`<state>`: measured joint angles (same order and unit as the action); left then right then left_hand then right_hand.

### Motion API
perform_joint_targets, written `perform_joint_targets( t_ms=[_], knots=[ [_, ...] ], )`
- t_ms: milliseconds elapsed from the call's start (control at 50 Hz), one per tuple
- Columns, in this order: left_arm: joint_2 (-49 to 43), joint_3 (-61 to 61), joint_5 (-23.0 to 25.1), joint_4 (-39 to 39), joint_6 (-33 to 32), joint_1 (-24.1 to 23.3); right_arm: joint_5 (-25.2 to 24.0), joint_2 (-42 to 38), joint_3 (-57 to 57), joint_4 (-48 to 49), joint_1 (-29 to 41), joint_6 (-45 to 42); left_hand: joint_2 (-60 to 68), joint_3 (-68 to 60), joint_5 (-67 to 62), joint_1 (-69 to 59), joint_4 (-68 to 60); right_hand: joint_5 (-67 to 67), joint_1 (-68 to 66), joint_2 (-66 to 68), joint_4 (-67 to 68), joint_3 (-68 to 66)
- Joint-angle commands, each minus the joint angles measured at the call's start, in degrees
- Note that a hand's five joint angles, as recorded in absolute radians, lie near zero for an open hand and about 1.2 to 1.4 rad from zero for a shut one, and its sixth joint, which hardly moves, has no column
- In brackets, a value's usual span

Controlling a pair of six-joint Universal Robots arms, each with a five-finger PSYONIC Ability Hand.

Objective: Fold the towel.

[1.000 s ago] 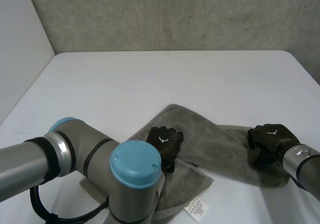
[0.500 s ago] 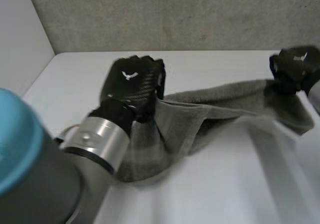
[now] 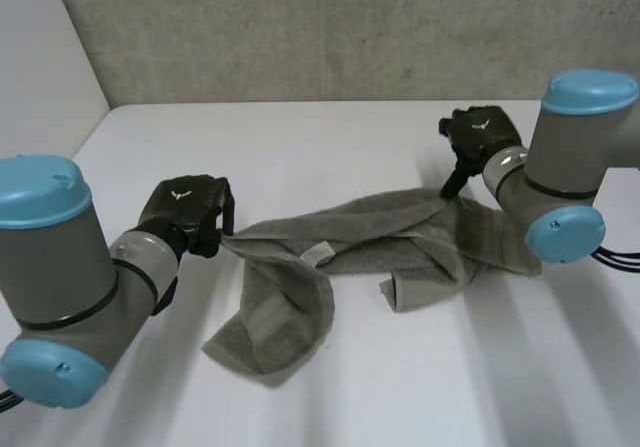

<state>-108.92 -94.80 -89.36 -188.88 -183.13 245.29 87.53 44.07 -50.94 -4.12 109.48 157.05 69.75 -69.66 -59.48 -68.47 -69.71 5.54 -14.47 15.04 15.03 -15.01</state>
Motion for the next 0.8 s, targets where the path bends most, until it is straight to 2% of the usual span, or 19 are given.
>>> perform_joint_targets(
  t_ms=[20, 140, 180, 300, 340, 460, 520, 560, 620, 680, 720, 760, 780, 800],
  knots=[
    [-2.00, 0.67, 0.06, -1.93, -0.04, 0.36, -1.12, 14.78, -14.06, -0.81, -0.93, 0.19, 10.25, -10.34, -10.52, -11.53, -10.29, -5.54, 4.47, -5.04, -5.03, 5.01],
    [-2.00, 0.50, -0.03, -2.02, 0.05, 0.27, -2.72, 22.37, -26.32, -0.89, -1.11, 0.10, 10.25, -10.34, -10.52, -11.53, -10.29, -5.54, 4.47, -5.04, -5.03, 5.01],
    [-1.83, 0.58, 0.06, -2.19, 0.05, 0.27, -2.98, 24.56, -33.23, 0.68, -3.03, -0.25, 10.25, -10.34, -10.52, -11.53, -10.29, 2.93, -4.00, 3.43, 3.44, -3.46],
    [-1.65, 1.11, 0.06, -2.19, 0.05, 0.27, -6.67, 24.22, -41.44, 8.86, -7.00, -2.27, 10.25, -10.34, -10.52, -11.53, -10.29, 4.81, -5.88, 5.31, 5.32, -5.33],
    [-1.47, 1.46, -0.03, -2.19, 0.05, 0.27, -8.33, 22.12, -44.41, 14.81, -8.48, -4.81, 10.25, -10.34, -10.52, -11.53, -10.29, 8.99, -10.06, 9.49, 9.50, -9.52],
    [-1.30, 1.55, 0.06, -2.19, 0.05, 0.18, -9.31, 17.54, -44.60, 22.40, -10.25, -7.10, 10.25, -10.34, -10.52, -11.53, -10.29, 11.53, -12.61, 12.04, 12.04, -12.06],
    [-1.30, 1.55, 0.06, -2.19, 0.05, 0.10, -9.31, 14.72, -43.19, 25.56, -10.42, -7.63, 10.25, -10.34, -10.52, -11.53, -10.29, 17.08, -18.16, 17.59, 17.59, -17.61],
    [-1.21, 1.46, 0.06, -2.10, 0.05, 0.01, -9.31, 12.45, -41.44, 27.66, -10.42, -7.81, 10.25, -10.34, -10.52, -11.53, -10.29, 26.95, -28.03, 27.45, 27.46, -27.48],
    [-1.21, 1.46, 0.06, -2.10, 0.05, -0.08, -9.31, 10.69, -39.51, 29.33, -10.42, -7.89, 10.25, -10.34, -10.52, -11.53, -10.29, 33.88, -34.96, 34.38, 34.39, -34.41],
    [-1.30, 1.29, 0.06, -2.10, -0.04, -0.08, -9.40, 10.24, -38.80, 29.69, -10.42, -7.89, 10.25, -10.34, -10.52, -11.53, -10.29, 38.95, -40.03, 39.45, 39.46, -39.48],
    [-1.47, 1.11, 0.06, -2.10, -0.04, -0.17, -9.40, 10.07, -37.92, 29.87, -10.42, -8.07, 10.25, -10.34, -10.52, -11.53, -10.29, 49.01, -50.08, 49.51, 49.52, -49.54],
    [-1.56, 1.11, 0.06, -2.10, -0.04, -0.25, -9.40, 10.07, -37.57, 29.87, -10.42, -8.07, 10.25, -10.34, -10.52, -11.53, -10.29, 52.71, -53.78, 53.21, 53.22, -53.24],
    [-1.74, 1.11, 0.06, -2.10, -0.04, -0.26, -9.40, 10.07, -37.22, 29.87, -10.42, -8.07, 10.25, -10.34, -10.52, -11.53, -10.29, 59.57, -60.65, 60.07, 60.08, -60.10],
    [-1.74, 1.11, 0.06, -2.10, -0.04, -0.26, -9.40, 10.07, -37.22, 29.87, -10.42, -8.07, 10.25, -10.34, -10.52, -11.53, -10.29, 59.64, -60.72, 60.14, 60.15, -60.17]
  ],
)
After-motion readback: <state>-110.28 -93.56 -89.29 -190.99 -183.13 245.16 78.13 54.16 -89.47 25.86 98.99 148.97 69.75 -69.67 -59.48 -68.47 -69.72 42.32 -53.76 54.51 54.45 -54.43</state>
